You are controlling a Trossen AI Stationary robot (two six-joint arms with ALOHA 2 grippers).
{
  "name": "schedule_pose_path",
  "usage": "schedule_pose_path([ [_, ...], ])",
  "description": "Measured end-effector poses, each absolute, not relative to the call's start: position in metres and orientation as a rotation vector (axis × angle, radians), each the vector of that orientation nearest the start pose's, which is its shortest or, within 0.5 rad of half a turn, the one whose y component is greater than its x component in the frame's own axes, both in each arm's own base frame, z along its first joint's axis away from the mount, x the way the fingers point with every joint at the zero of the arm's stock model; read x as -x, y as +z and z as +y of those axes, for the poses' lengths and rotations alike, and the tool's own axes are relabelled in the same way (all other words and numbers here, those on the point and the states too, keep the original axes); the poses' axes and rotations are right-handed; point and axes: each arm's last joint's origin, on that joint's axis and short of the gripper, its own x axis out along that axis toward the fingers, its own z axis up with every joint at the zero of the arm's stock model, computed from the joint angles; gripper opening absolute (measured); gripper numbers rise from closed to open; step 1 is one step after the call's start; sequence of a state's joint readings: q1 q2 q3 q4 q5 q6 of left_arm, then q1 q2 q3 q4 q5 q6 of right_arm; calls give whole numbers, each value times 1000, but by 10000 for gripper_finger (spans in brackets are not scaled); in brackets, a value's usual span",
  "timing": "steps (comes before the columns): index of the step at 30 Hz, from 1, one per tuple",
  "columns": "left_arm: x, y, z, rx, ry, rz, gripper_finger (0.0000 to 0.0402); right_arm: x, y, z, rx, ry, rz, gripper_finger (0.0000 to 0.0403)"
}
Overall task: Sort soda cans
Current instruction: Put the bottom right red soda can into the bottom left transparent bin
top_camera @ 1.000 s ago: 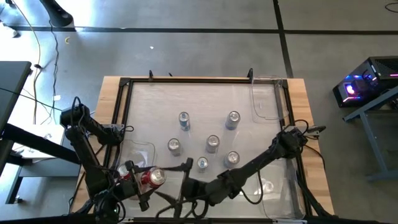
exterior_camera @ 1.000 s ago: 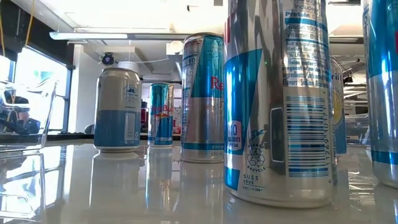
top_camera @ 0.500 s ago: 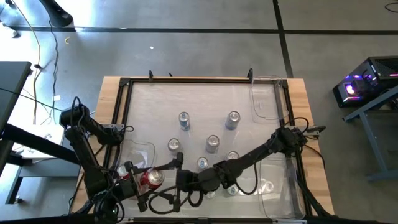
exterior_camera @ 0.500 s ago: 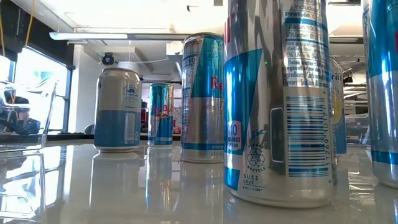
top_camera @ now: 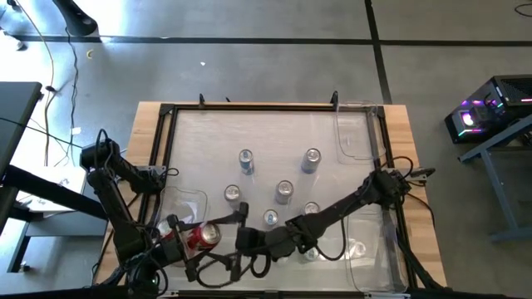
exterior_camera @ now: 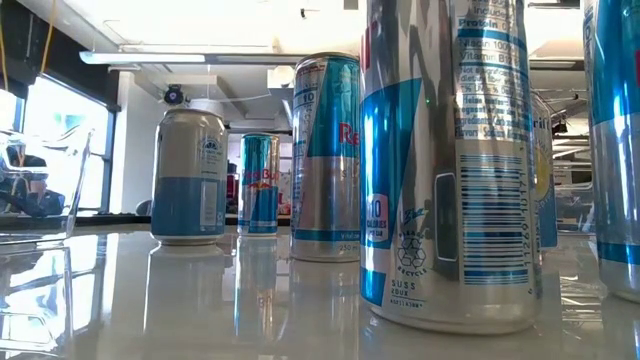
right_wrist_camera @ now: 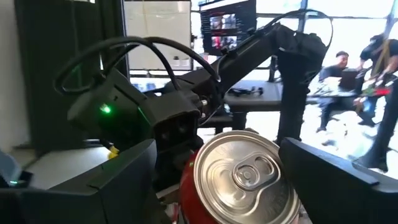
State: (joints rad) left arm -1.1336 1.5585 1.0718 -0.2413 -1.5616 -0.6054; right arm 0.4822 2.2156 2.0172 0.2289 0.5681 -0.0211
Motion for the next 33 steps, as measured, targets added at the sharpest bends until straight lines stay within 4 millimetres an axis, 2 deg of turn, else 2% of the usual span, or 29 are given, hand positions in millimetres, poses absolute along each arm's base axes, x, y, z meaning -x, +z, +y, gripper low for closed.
schedule_pose_path([
  [4, -158, 261, -271, -117, 429, 32, 291, -472, 328, 225, -12, -64, -22, 344],
  [14, -159, 261, -271, -136, 414, 48, 291, -457, 337, 241, 239, -230, -32, 344],
  [27, -152, 263, -276, -166, 408, 36, 291, -469, 335, 225, 58, -56, -47, 344],
  [33, -152, 263, -276, -191, 408, 42, 291, -473, 334, 220, 29, 16, -41, 344],
])
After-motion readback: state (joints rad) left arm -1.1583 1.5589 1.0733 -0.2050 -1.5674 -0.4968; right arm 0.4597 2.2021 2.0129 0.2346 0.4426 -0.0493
